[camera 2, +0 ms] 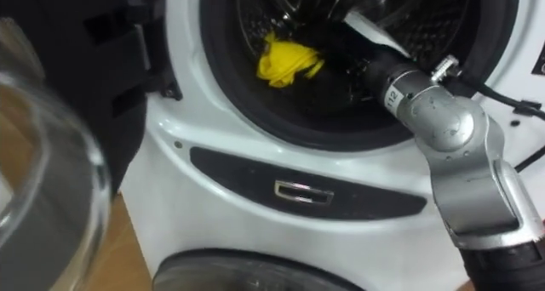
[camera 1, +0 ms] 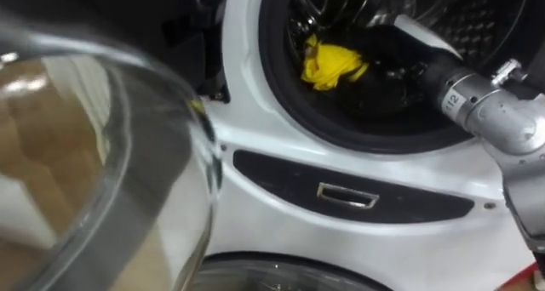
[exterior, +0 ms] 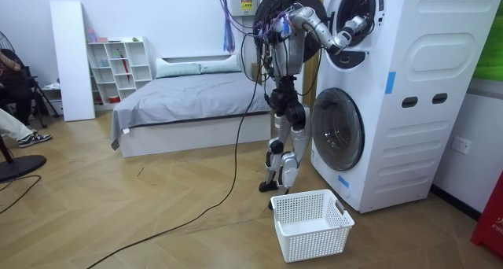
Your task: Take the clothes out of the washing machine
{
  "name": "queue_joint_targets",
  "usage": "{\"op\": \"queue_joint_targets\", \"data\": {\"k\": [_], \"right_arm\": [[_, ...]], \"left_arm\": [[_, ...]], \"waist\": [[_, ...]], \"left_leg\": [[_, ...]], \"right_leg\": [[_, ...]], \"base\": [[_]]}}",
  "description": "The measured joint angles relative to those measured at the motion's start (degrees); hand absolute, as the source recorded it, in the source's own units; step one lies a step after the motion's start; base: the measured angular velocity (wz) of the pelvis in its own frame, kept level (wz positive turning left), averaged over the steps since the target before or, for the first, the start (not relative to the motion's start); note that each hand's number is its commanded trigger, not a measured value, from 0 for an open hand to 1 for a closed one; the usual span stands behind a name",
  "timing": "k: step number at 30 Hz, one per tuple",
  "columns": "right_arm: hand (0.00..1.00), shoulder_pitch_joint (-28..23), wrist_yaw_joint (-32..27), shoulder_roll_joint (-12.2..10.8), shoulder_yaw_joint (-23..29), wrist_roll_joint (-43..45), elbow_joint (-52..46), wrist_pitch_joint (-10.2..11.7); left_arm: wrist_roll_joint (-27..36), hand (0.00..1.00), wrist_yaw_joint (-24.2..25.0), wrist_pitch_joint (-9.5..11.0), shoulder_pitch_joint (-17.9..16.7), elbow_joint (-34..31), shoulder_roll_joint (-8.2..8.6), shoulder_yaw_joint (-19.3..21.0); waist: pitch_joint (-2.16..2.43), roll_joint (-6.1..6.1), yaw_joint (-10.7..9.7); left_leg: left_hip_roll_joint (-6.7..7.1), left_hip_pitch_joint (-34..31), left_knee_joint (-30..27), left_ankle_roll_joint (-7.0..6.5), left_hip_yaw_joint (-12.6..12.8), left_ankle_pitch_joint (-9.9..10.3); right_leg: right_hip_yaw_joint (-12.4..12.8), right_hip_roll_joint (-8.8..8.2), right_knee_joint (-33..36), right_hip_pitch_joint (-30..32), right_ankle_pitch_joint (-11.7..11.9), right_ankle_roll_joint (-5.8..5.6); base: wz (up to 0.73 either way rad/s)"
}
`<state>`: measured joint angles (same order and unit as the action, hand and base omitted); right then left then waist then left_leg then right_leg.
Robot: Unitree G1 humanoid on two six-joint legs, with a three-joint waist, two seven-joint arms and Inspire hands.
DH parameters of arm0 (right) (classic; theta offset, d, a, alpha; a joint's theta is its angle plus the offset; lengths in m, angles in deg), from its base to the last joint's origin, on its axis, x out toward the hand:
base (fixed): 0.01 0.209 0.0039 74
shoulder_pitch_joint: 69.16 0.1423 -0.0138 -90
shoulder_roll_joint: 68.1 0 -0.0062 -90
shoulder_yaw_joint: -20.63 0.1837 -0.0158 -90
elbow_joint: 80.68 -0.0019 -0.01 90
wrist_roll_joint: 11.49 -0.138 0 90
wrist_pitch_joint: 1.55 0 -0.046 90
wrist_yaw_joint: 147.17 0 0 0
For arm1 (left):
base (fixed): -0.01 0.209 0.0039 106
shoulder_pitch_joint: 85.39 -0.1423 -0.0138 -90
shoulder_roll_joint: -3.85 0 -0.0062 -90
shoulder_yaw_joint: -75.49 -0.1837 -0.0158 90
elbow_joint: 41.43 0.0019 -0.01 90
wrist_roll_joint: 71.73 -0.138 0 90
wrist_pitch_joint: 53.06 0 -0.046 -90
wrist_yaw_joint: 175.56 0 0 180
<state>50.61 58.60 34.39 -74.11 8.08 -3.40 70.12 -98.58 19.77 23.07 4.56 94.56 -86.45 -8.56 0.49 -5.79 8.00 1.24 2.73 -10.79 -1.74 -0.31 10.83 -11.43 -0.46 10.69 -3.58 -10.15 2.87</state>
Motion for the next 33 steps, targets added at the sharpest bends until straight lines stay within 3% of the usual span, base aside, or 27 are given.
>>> {"op": "queue_joint_targets", "data": {"k": [3,7,10,15,17,20,26,30,33], "right_arm": [[1.0,-4.35,0.88,0.5,1.89,-0.33,-9.35,0.49],[1.0,-6.81,1.89,0.49,2.35,-5.71,-17.24,4.6],[1.0,-10.93,1.87,0.49,6.27,-11.43,-21.82,6.96],[1.0,-16.64,0.17,0.5,13.64,-14.15,-24.28,10.15],[1.0,-20.48,-0.51,0.46,17.45,-15.53,-24.55,11.64],[1.0,-24.2,-1.37,0.33,20.57,-17.29,-24.55,12.09],[1.0,-25.47,-4.66,0.33,24.87,-17.39,-24.34,12.8],[1.0,-25.95,-6.26,0.34,26.75,-17.99,-24.24,13.76],[1.0,-27.8,-7.96,0.34,29.09,-19.55,-24.22,14.08]], "left_arm": [[0.14,0.0,-1.13,1.43,-1.25,0.19,0.01,0.77],[-0.28,0.0,-2.86,2.79,-4.31,0.62,0.01,1.24],[-0.32,0.0,-3.46,4.23,-5.83,0.95,0.15,1.24],[-0.38,0.0,-4.0,5.44,-7.31,0.87,0.12,2.42],[-2.57,0.0,-4.01,5.91,-7.33,0.06,0.14,3.26],[-3.16,0.0,-4.02,6.72,-7.62,0.02,0.16,3.37],[-3.12,0.0,-4.4,6.9,-10.18,-0.79,0.55,5.26],[-3.13,0.0,-6.33,7.26,-10.81,-1.13,0.55,5.29],[-3.12,0.0,-7.38,8.06,-11.8,-0.92,0.75,5.32]], "waist": [[0.12,0.98,-0.56],[-0.29,2.4,-3.91],[-0.5,2.85,-6.59],[-0.29,3.16,-8.16],[0.09,2.97,-8.56],[0.25,3.51,-9.4],[0.21,4.81,-11.59],[0.08,4.8,-13.01],[0.06,4.58,-13.34]], "left_leg": [[-0.39,0.05,0.12,-0.04,0.66,0.02],[-0.56,0.38,0.16,-0.05,1.49,0.04],[-0.57,0.71,0.11,-0.04,1.69,0.06],[-0.97,1.96,0.44,0.0,3.76,0.1],[-1.21,1.87,0.44,0.03,4.57,0.11],[-1.33,1.84,0.33,0.03,5.15,0.12],[-1.7,1.97,0.05,0.02,6.96,0.69],[-1.99,1.87,0.12,0.03,8.25,0.95],[-2.4,2.05,0.18,0.12,10.29,1.34]], "right_leg": [[0.27,-0.08,-0.05,-0.02,-0.03,-0.05],[0.65,-0.08,0.08,-0.03,0.0,-0.07],[1.01,-0.01,0.01,-0.31,0.02,-0.12],[3.45,0.45,0.0,-0.1,0.05,-0.09],[4.0,0.62,0.0,0.22,0.21,0.0],[4.36,0.7,0.08,0.47,0.52,0.02],[6.56,1.25,0.16,1.12,0.87,-0.07],[7.28,1.43,0.21,1.72,0.95,0.0],[9.32,1.94,0.7,2.55,0.97,0.04]], "base": [[0.05],[-0.07],[-0.06],[-0.22],[-0.14],[-0.12],[-0.18],[-0.18],[-0.37]]}}
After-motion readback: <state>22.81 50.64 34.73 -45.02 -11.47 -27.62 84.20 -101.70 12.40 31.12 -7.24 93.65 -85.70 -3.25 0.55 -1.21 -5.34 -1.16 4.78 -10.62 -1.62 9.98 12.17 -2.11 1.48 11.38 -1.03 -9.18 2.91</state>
